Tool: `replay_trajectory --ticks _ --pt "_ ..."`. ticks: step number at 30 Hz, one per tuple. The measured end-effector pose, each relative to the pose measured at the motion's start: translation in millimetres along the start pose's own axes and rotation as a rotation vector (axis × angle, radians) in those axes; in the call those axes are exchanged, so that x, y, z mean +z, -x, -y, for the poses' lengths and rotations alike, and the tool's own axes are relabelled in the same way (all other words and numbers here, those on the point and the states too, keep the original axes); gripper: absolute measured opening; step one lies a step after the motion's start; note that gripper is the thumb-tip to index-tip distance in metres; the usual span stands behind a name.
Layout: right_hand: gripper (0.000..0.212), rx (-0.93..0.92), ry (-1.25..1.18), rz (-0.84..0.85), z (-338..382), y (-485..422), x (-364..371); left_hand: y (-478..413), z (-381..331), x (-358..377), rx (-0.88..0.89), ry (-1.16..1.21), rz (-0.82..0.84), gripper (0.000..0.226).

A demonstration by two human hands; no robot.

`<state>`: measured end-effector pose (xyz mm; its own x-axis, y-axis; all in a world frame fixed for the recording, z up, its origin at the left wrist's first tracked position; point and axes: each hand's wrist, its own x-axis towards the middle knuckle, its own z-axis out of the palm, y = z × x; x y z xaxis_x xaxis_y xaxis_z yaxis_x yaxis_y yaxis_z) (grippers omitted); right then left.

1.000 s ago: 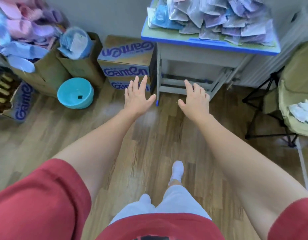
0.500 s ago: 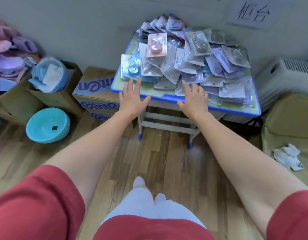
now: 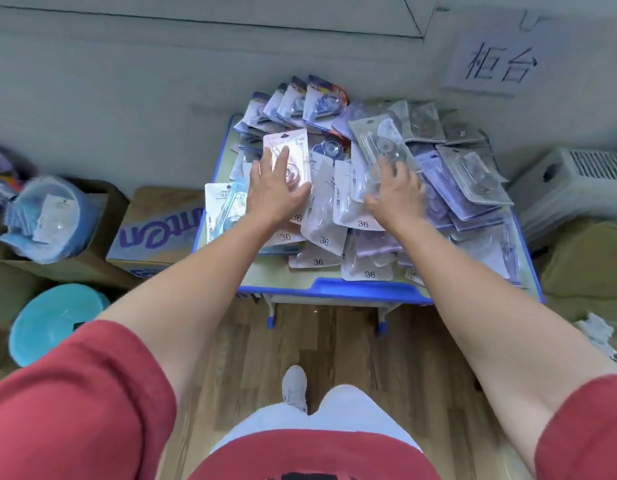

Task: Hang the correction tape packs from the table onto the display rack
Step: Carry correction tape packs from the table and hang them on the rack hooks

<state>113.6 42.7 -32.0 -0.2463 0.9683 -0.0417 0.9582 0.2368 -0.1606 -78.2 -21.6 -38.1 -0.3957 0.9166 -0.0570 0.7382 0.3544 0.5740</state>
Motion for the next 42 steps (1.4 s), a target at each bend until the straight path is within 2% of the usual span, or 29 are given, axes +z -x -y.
replay_trajectory --ticks 6,12,17,25,35,42 --pt "0.066 0.016 -0.029 0.018 -13 -47 0 -41 -12 15 -0.131 -0.079 0.052 0.084" --pt "0.081 0.021 -0.044 0.111 -23 -82 -2 -56 -17 26 -0.254 -0.114 0.017 0.080" --pt "0.084 0.013 -0.095 0.182 -17 -93 -1 -56 -19 30 -0.249 -0.144 -0.093 0.073" --pt "0.075 0.059 -0.166 0.091 -7 -87 -3 -43 -17 25 -0.210 -0.165 -0.183 0.071" --pt "0.071 0.080 -0.213 -0.048 -6 -22 6 -30 -15 22 0.045 -0.178 -0.112 0.068" --pt "0.070 0.290 -0.249 -0.202 8 77 24 21 -1 17 0.362 -0.171 -0.019 0.067"
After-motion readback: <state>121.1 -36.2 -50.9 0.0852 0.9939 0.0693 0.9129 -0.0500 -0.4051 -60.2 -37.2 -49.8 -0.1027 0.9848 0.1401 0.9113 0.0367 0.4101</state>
